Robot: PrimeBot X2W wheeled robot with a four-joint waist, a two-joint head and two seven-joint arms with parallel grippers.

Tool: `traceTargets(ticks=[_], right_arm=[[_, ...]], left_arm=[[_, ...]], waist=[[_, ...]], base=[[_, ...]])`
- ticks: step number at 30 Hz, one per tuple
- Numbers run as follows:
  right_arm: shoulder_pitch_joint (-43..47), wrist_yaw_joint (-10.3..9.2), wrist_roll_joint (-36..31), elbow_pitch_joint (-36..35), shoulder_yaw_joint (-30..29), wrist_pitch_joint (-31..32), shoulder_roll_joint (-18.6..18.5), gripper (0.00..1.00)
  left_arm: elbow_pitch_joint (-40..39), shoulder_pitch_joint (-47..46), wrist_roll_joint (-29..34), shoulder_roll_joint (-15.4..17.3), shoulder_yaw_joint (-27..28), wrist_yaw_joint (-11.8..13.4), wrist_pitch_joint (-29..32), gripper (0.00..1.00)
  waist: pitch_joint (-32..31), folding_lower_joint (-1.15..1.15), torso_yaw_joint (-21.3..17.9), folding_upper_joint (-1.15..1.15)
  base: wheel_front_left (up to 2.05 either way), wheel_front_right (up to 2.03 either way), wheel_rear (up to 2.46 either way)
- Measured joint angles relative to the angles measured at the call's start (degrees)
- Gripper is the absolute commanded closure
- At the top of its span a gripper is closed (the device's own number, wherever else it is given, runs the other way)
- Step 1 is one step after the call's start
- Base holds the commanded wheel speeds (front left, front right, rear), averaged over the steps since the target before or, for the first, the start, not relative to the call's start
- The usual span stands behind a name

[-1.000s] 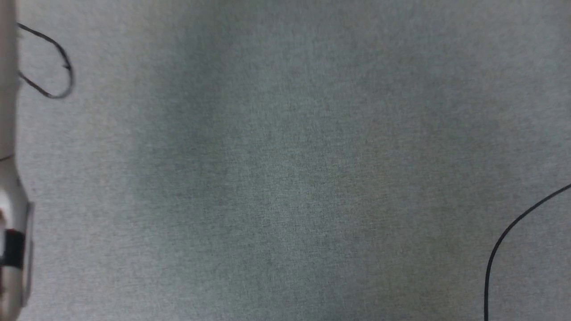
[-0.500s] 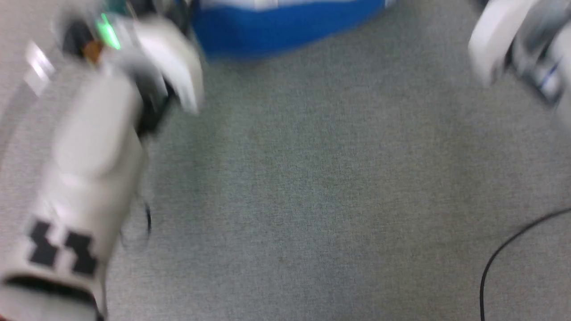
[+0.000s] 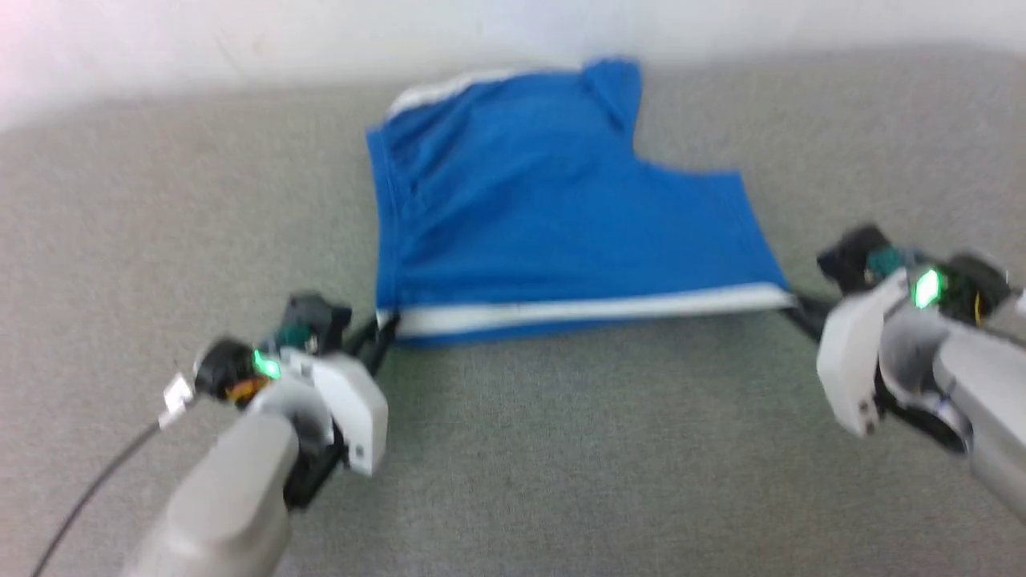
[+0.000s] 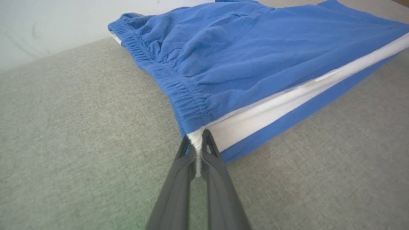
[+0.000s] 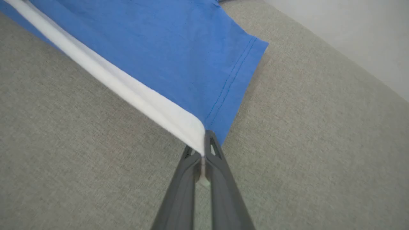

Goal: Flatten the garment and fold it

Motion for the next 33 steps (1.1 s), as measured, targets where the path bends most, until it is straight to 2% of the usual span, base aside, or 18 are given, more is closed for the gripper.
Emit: traceTargets(ticks=[3,12,22,29,33], right_arm=[[5.29,0.00,2.31,-4.02,-0.31,2.12,-2.57,1.00],[16.72,0.02,5.14,-11.65,-4.42,6.48,-6.56,1.00],[32.21,0.07,6.48,-20.72,-14.99,12.18,-11.70,1.00],[43.94,0.05,7.32,-26.74,-23.54,17.61,-13.02,1.00],[46.45,0.03,4.53,-29.93,-28.77,18.00,-12.73,1.00]], left_arm=[[-3.28,5.63,-1.22,0.52,-0.18,0.78,0.01,1.00],[-11.41,16.45,-4.15,2.37,-0.16,3.56,1.75,1.00],[-22.63,28.95,-7.55,5.13,-2.21,4.63,6.78,1.00],[-30.33,36.45,-8.60,7.25,-4.16,6.75,10.20,1.00],[-32.51,37.07,-8.57,7.37,-4.55,7.25,10.68,1.00]], waist=[[-3.49,0.00,-0.16,0.00],[-9.57,0.01,0.18,0.00],[-14.50,0.02,2.17,0.00],[-16.83,0.01,3.48,0.00],[-16.92,0.02,4.29,0.00]], base=[[0.00,0.00,0.00],[0.00,0.00,0.00],[0.00,0.00,0.00],[0.00,0.00,0.00],[0.00,0.00,0.00]])
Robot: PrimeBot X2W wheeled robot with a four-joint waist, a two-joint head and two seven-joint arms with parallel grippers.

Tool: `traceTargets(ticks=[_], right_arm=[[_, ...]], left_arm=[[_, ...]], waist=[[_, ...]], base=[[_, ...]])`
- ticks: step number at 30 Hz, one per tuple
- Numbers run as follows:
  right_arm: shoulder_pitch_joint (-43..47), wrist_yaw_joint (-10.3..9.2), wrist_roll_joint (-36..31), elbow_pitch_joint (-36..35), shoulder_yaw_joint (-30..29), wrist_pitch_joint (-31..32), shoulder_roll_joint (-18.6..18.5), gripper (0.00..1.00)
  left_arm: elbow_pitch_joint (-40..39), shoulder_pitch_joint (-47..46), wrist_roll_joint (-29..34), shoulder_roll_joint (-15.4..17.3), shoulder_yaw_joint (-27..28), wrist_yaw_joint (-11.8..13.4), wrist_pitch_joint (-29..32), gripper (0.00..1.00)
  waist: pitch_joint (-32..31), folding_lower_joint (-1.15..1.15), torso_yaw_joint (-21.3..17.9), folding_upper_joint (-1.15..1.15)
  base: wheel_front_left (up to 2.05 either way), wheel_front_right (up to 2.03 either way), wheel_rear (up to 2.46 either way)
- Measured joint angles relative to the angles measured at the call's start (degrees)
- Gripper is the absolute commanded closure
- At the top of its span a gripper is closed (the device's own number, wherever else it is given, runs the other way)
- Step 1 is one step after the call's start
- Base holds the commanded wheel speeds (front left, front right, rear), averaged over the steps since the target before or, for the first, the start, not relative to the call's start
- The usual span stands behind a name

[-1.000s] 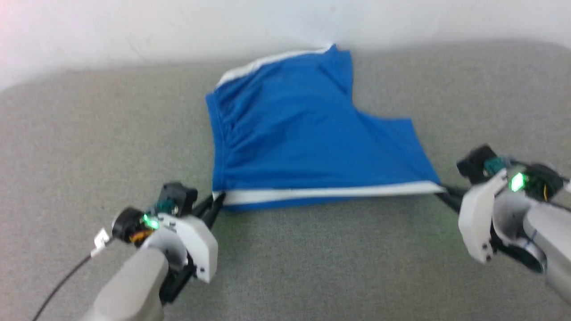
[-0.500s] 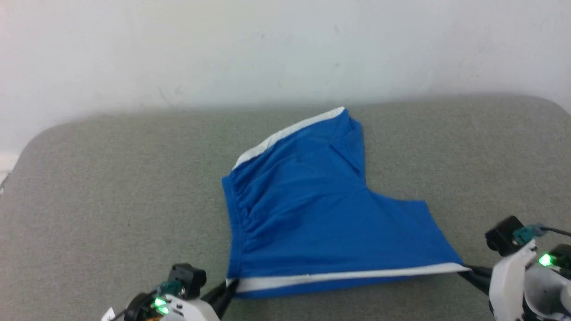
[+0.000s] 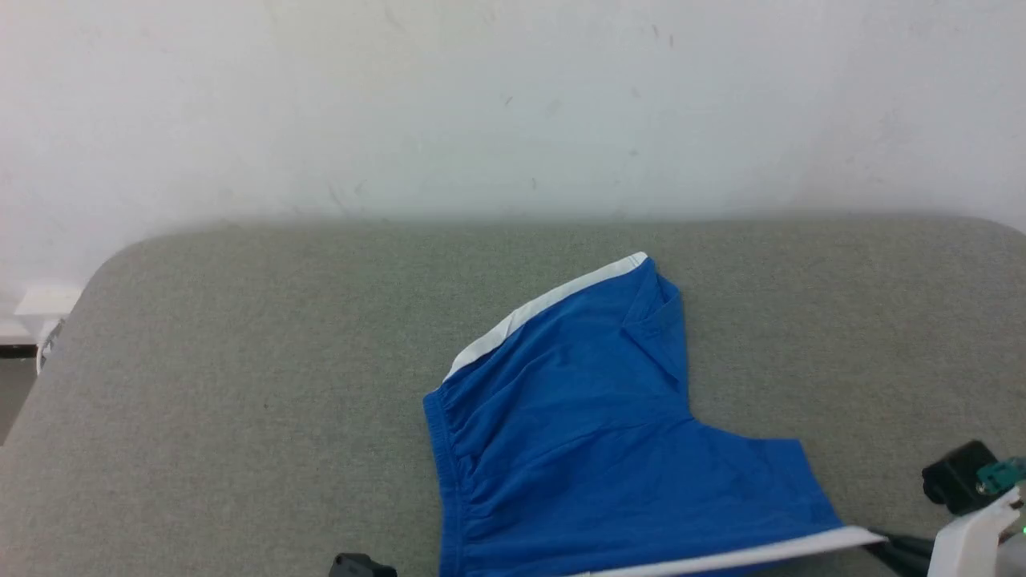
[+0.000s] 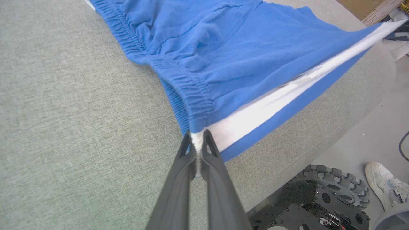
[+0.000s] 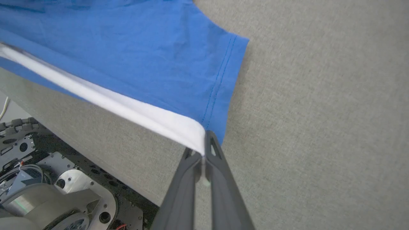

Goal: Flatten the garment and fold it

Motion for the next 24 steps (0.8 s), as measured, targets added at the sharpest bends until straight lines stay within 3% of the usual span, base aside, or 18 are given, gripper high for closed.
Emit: traceTargets(ticks=[6,12,19,24], right_arm=[[-1.40,-0.02,-5.05,-3.72,-5.83,-1.11,2.19,1.00],[-9.56,-0.03,-8.46,-4.48,-8.80,-1.81,3.77,1.00],[-22.85,-0.04,-9.17,-0.59,-8.00,-1.30,5.30,1.00],[-33.90,-0.04,-9.58,5.47,-3.44,1.09,6.20,1.00]], left_arm=[[-2.31,-2.42,0.44,-0.27,0.11,0.45,0.07,1.00],[-5.91,-7.75,1.12,-1.19,1.07,0.63,0.48,1.00],[-7.59,-15.47,1.40,-3.23,3.10,0.87,0.48,1.00],[-5.25,-21.95,1.63,-6.25,3.66,0.84,0.47,1.00]], waist=[[1.52,0.00,1.13,0.00],[5.13,0.01,2.61,0.00],[10.97,0.02,5.24,0.00],[15.76,0.03,7.40,0.00]], base=[[0.00,0.00,0.00],[0.00,0.00,0.00],[0.00,0.00,0.00],[0.00,0.00,0.00]])
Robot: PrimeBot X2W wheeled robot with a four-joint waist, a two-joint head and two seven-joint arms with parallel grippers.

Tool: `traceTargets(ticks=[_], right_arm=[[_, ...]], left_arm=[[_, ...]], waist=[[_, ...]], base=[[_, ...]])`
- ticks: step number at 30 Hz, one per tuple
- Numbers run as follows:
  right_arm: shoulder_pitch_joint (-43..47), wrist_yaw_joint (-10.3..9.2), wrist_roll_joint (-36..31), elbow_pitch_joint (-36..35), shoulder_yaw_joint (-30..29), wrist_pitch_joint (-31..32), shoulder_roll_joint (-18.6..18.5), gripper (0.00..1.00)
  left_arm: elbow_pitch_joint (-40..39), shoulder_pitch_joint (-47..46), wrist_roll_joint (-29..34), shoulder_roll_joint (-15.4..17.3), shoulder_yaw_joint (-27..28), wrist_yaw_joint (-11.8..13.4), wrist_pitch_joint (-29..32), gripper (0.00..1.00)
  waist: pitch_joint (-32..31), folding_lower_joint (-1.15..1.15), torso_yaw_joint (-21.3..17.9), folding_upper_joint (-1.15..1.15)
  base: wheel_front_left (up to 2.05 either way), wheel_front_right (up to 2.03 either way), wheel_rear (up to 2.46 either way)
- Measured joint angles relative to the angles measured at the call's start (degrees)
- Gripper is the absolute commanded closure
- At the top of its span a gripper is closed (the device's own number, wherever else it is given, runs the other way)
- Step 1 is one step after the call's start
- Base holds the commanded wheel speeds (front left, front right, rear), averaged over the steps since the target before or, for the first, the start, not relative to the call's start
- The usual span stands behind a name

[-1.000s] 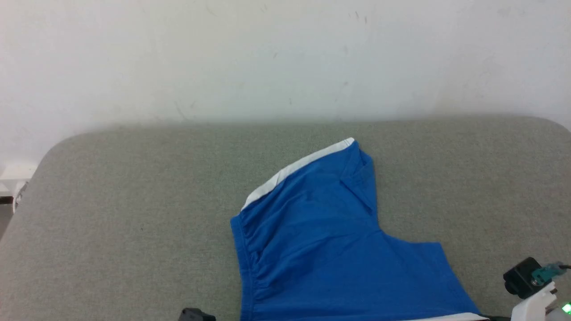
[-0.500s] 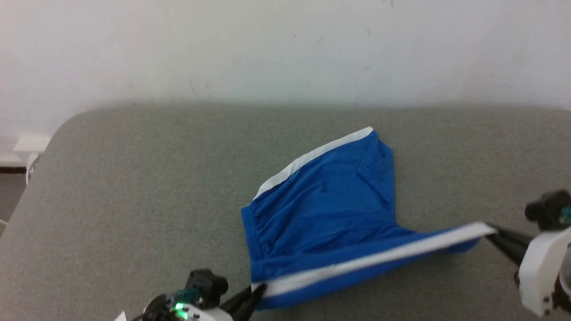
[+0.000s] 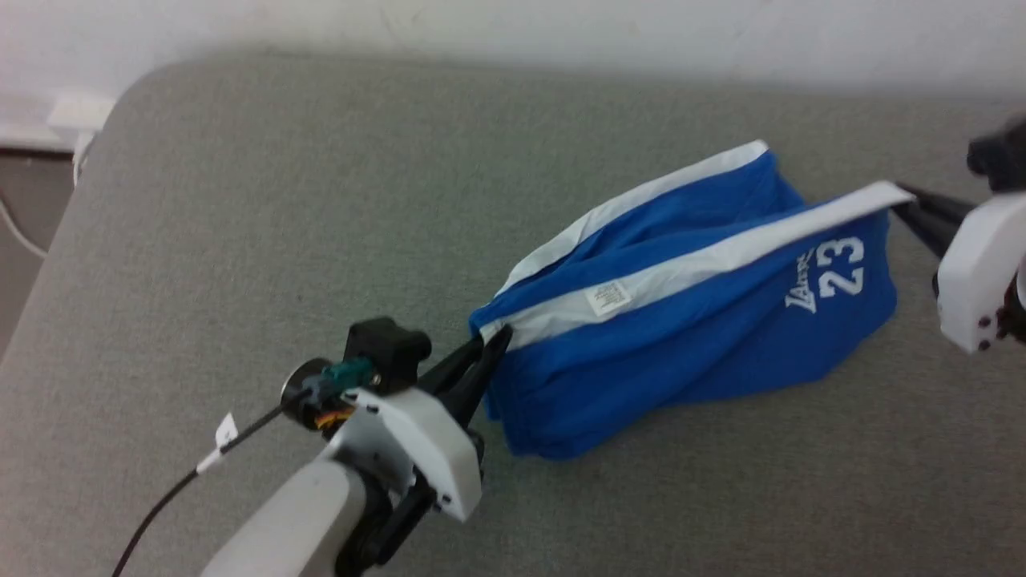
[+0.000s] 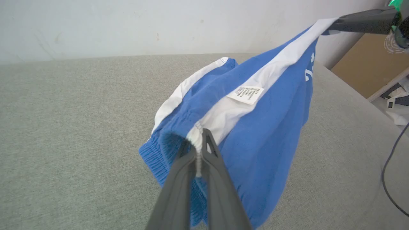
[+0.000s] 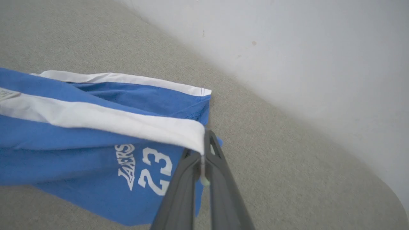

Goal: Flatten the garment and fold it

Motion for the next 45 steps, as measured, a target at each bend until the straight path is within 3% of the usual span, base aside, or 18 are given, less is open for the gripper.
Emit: traceTargets(ticks=[11,20,29,30,31,32,33,39,45], right_arm=[[-19.30,0.00,-2.66,16.06,13.55,3.23,0.42,1.00],[-27.49,0.00,-4.34,24.83,21.62,-1.51,1.10,1.00],[-32.21,0.00,-6.90,32.08,27.84,-7.31,2.70,1.00],[-32.23,0.00,-6.53,32.85,28.19,-7.78,3.19,0.65],[-32.29,-0.01,-6.25,33.60,28.50,-8.46,3.54,0.00],[-32.37,-0.01,-5.82,34.45,28.51,-9.38,3.92,0.00],[-32.40,0.00,-5.71,35.13,28.73,-10.45,4.24,0.00],[-31.72,0.00,-5.10,38.47,31.59,-16.60,5.92,0.00],[-27.83,0.00,-3.38,40.89,29.15,-26.62,8.35,0.00]], left_arm=[[10.81,-11.27,2.31,-5.80,-0.86,-1.57,-2.56,1.00],[16.46,-14.25,2.36,-9.14,-1.29,-2.00,-6.19,1.00],[20.79,-16.97,3.23,-11.13,-1.96,-2.10,-9.17,1.00],[21.28,-17.11,3.38,-11.22,-2.01,-2.18,-9.44,1.00],[21.85,-17.18,3.38,-11.36,-2.02,-2.40,-9.67,0.99],[22.45,-17.18,3.37,-11.57,-2.01,-2.44,-9.85,0.22],[23.01,-17.18,3.37,-11.70,-2.00,-2.43,-10.11,0.00],[26.24,-16.53,3.23,-11.31,-1.57,-1.76,-11.81,0.00],[26.38,-11.94,1.82,-8.89,0.92,0.26,-15.23,0.00]], waist=[[9.49,0.00,5.26,0.00],[13.82,-0.02,8.86,0.00],[15.61,-0.02,9.78,0.00],[15.56,-0.02,9.71,0.00],[15.41,-0.02,9.66,0.00],[15.20,-0.02,9.60,0.00],[14.94,-0.02,9.53,0.00],[11.92,-0.02,8.87,0.00],[7.00,-0.03,7.68,0.00]], base=[[0.00,0.00,0.00],[0.00,0.00,0.00],[0.00,0.00,0.00],[0.00,0.00,0.00],[0.00,0.00,0.00],[0.00,0.00,0.00],[0.00,0.00,0.00],[0.00,0.00,0.00],[0.00,0.00,0.00]])
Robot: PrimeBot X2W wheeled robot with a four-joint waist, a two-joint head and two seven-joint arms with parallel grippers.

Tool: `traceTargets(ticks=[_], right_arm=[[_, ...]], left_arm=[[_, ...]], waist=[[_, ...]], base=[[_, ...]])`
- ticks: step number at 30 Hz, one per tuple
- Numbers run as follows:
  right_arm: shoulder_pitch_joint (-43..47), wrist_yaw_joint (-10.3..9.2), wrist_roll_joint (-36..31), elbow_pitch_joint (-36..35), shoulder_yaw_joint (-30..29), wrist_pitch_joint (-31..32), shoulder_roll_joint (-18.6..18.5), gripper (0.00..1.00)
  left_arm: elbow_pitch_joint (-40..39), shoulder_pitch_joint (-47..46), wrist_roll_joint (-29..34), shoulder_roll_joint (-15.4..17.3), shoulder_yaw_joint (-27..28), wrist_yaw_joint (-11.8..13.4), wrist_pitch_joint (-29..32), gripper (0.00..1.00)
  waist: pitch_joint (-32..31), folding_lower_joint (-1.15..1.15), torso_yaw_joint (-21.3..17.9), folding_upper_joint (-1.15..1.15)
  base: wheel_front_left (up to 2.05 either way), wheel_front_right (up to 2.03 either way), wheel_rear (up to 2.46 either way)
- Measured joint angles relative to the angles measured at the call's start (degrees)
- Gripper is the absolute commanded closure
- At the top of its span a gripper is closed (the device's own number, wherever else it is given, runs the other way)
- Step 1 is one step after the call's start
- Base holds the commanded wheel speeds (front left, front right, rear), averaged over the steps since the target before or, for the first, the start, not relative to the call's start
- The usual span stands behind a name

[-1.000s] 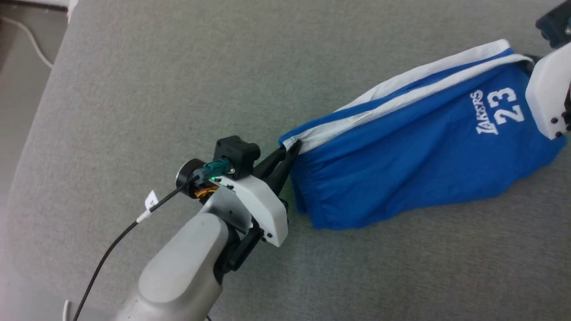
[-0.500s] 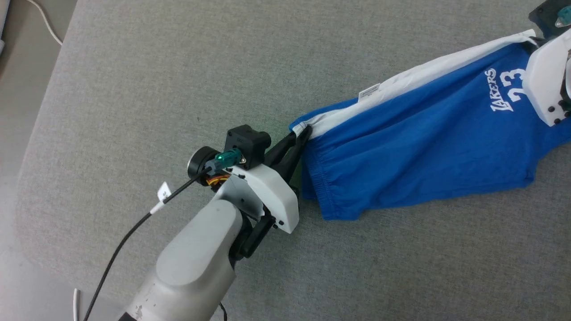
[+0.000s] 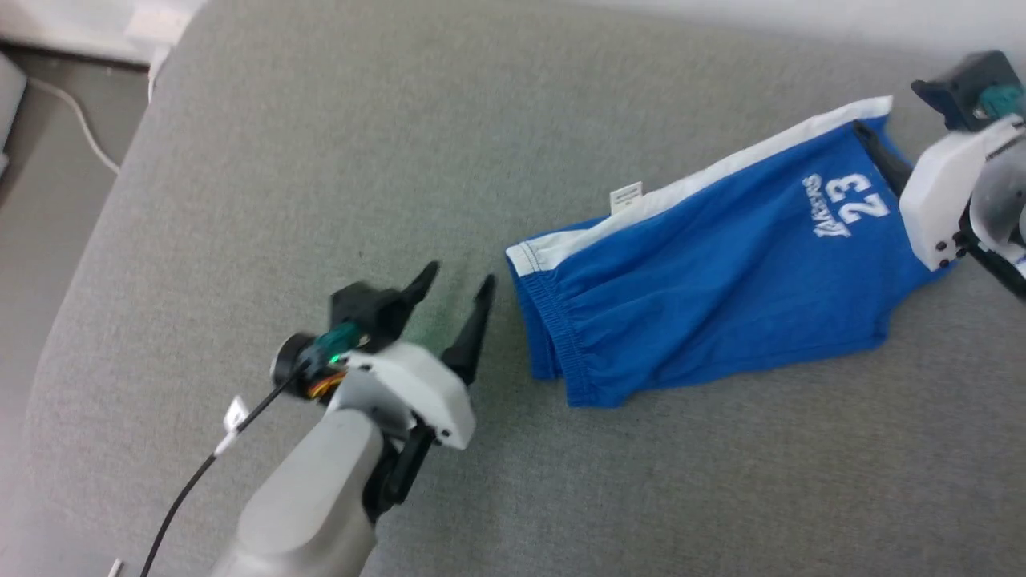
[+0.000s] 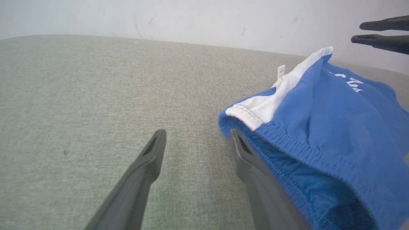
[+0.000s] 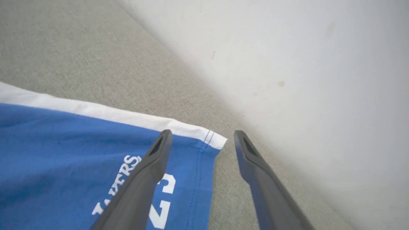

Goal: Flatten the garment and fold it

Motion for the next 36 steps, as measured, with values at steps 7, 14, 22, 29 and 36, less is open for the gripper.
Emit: traceTargets(ticks=[7,14,22,29,36], right_arm=[[7.52,0.00,0.37,2.37,-7.93,-11.83,1.67,0.00],[18.59,-0.01,-0.88,-0.88,-21.98,-13.77,4.48,0.00],[35.06,-0.01,-9.68,-11.48,-39.79,-13.79,10.38,0.00],[47.33,-0.01,-17.37,-23.58,-51.65,-10.34,18.50,0.00],[54.79,-0.01,-22.09,-36.78,-57.07,-3.67,24.19,0.00]], left_arm=[[-4.34,7.32,-2.38,0.57,3.59,3.68,-4.04,0.00],[-8.99,14.83,-4.07,-0.19,5.21,6.94,-5.30,0.00],[-10.48,18.30,-4.02,-1.07,2.66,8.09,-3.10,0.00],[-9.37,18.43,-2.97,-1.19,0.96,10.05,-0.29,0.00],[-6.67,17.10,-2.08,-1.43,0.67,12.25,1.08,0.00]], waist=[[-6.13,-0.01,-1.93,0.00],[-11.01,-0.01,-4.39,0.00],[-13.42,0.00,-7.94,0.00],[-13.79,0.00,-10.52,0.00],[-12.69,0.01,-12.92,0.00]], base=[[0.00,0.00,0.00],[0.00,0.00,0.00],[0.00,0.00,0.00],[0.00,0.00,0.00],[0.00,0.00,0.00]])
